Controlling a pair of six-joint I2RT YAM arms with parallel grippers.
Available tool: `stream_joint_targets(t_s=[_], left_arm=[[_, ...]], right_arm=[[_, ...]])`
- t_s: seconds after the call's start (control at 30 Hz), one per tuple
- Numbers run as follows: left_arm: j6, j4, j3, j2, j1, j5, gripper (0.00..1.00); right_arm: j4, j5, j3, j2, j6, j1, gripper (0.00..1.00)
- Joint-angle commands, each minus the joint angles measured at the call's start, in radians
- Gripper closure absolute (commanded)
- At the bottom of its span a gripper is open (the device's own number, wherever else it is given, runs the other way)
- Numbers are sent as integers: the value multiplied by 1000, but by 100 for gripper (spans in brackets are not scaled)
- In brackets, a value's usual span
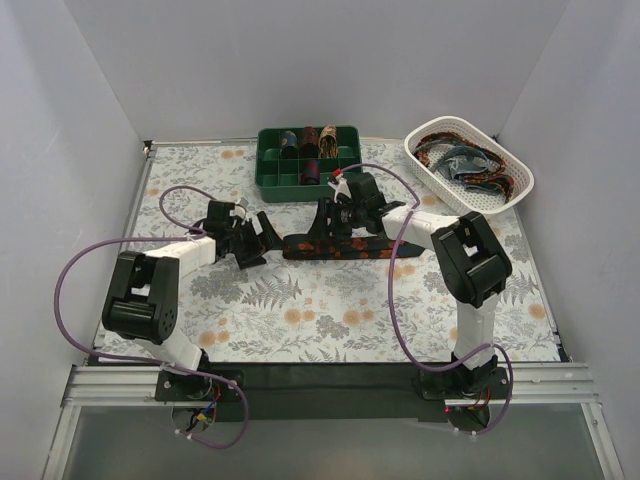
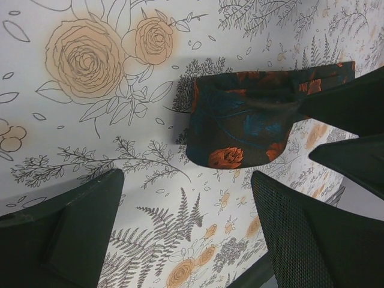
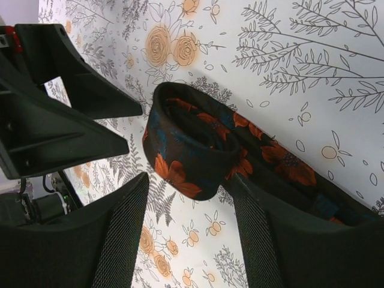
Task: Roll the ties
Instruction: Roll the tie
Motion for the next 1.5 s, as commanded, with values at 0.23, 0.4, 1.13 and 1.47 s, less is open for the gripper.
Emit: stream_joint_targets(t_s=[0.23, 0.4, 1.13, 1.47], left_arm=[[-5, 21, 70, 38, -40, -26, 20], [6, 26, 81, 50, -43, -23, 20], [-70, 179, 69, 144, -122, -23, 22], [-185, 294, -5, 162, -181, -147, 32]], right_arm=[[71, 26, -12, 57, 15, 4, 55], [69, 12, -15, 79, 8, -8, 69], [202, -71, -130, 128, 54, -60, 79], [253, -85, -168, 149, 98, -68, 79]])
